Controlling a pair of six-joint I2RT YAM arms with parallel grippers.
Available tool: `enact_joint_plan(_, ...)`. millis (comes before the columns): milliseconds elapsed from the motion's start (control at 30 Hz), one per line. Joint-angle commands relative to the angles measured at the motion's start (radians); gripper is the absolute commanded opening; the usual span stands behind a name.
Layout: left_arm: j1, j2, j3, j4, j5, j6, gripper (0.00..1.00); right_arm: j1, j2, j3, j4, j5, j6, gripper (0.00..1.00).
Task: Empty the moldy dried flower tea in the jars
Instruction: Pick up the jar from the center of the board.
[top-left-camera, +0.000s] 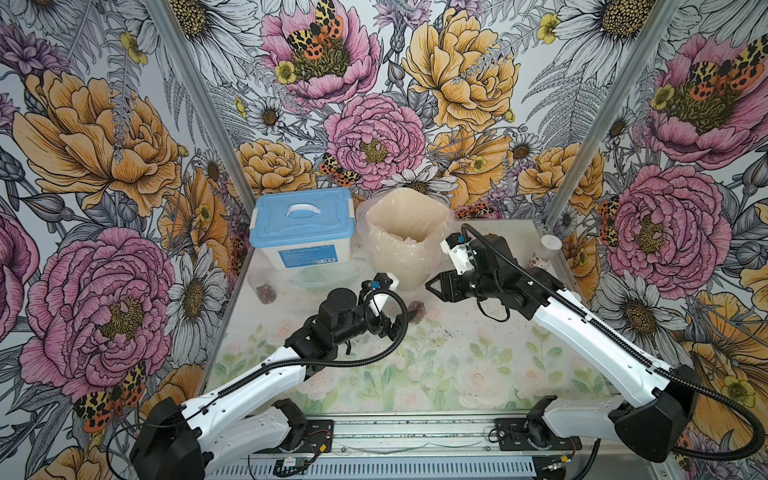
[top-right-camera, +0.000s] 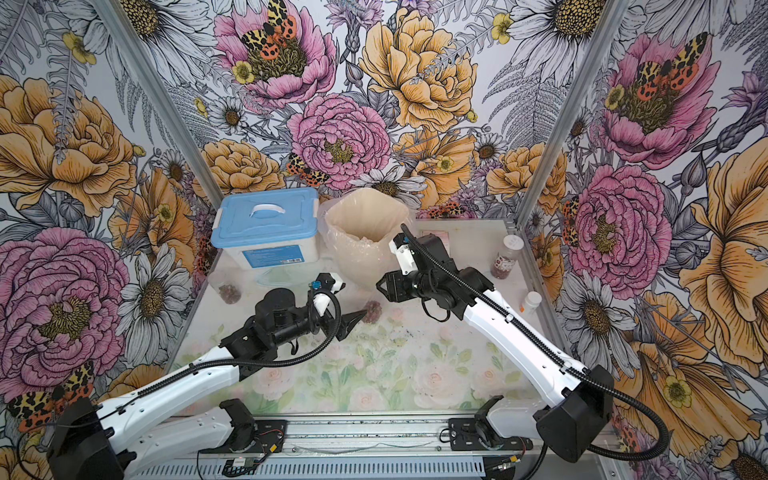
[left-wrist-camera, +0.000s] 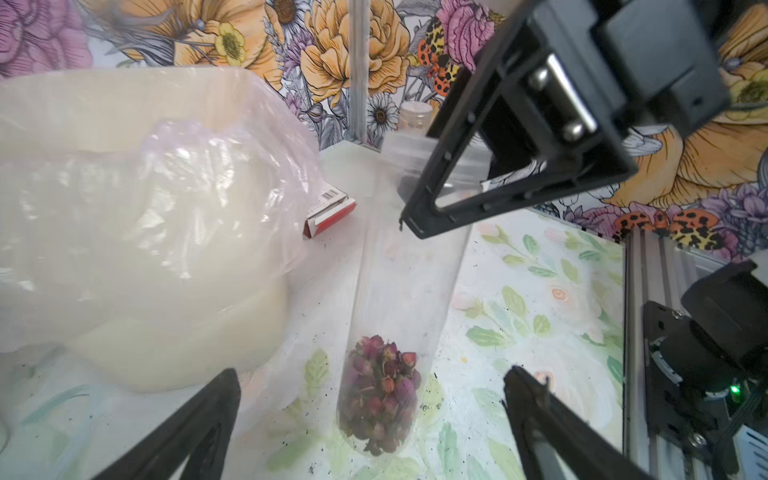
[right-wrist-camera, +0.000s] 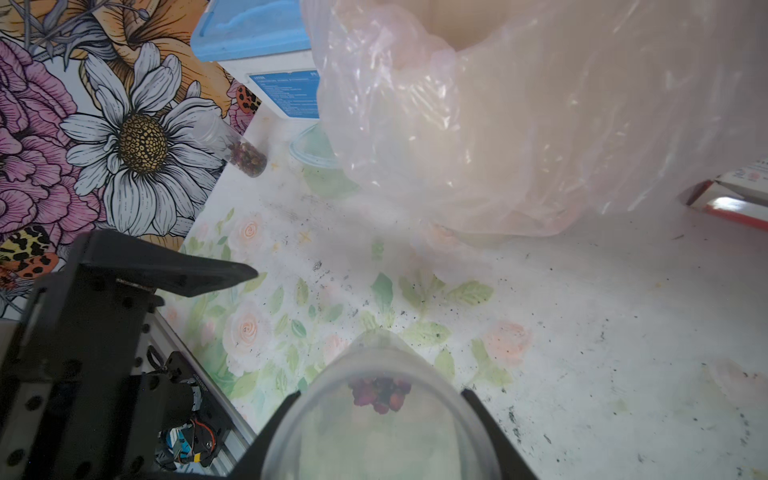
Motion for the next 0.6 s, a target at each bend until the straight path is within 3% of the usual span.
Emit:
enact_joint_plan(0,-0.032,0.045,0.017,0.066,0.021,0.092,0.99,-0.003,-0.046,-0.003,0.021,-0.045,0.039,0.34)
enact_joint_plan(300,-0.043,0.128,-0.048,0.265,0.059,0.103,0.99,-0.001,-0.064,-0.02,0.022,-0.074,0.084,0.34)
enact_joint_plan(567,-0.045,0.186,-0.055,0.323,0.058,0.145,0.99,0.003,-0.066,-0.017,0.023,-0.101,0.11,0.34)
